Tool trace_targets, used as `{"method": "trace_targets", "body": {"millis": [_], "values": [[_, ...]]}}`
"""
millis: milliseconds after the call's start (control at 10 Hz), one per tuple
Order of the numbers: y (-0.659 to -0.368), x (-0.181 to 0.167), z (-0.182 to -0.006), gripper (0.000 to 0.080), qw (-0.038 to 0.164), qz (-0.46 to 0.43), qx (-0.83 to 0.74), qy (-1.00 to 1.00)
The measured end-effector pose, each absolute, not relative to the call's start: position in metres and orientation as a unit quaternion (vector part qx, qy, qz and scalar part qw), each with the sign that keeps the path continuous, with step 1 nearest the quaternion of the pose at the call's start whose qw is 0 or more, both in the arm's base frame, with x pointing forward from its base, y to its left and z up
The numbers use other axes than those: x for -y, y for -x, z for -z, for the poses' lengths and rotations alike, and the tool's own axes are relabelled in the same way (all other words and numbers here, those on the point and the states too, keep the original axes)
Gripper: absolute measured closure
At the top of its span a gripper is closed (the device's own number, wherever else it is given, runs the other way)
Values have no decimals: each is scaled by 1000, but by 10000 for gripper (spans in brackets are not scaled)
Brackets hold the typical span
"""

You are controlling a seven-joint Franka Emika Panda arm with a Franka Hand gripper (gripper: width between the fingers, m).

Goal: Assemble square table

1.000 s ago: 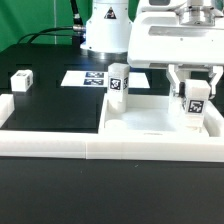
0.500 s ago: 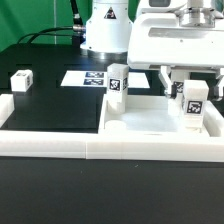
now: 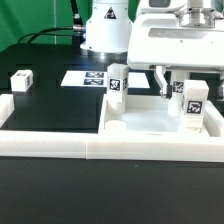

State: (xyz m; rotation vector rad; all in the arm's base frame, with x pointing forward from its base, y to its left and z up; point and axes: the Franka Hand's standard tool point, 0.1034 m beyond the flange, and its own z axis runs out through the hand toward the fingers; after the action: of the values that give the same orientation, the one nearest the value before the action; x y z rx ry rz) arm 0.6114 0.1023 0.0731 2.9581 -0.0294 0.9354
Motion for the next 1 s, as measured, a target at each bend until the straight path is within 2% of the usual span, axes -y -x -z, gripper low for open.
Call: {"method": "trace_targets", "body": {"millis": [200,300,500,900,1000], "values": [[-612,-101,-74,151,20,-301,10,-953],[-614,-91,-82,151,18,-282,11,-959],[-621,-92,-99,151,2,-241,24,-970],[-628,-87,-92,151,-16,-106,43,-993],[-621,-87,-86,151,-21,-54,50,-997]]}}
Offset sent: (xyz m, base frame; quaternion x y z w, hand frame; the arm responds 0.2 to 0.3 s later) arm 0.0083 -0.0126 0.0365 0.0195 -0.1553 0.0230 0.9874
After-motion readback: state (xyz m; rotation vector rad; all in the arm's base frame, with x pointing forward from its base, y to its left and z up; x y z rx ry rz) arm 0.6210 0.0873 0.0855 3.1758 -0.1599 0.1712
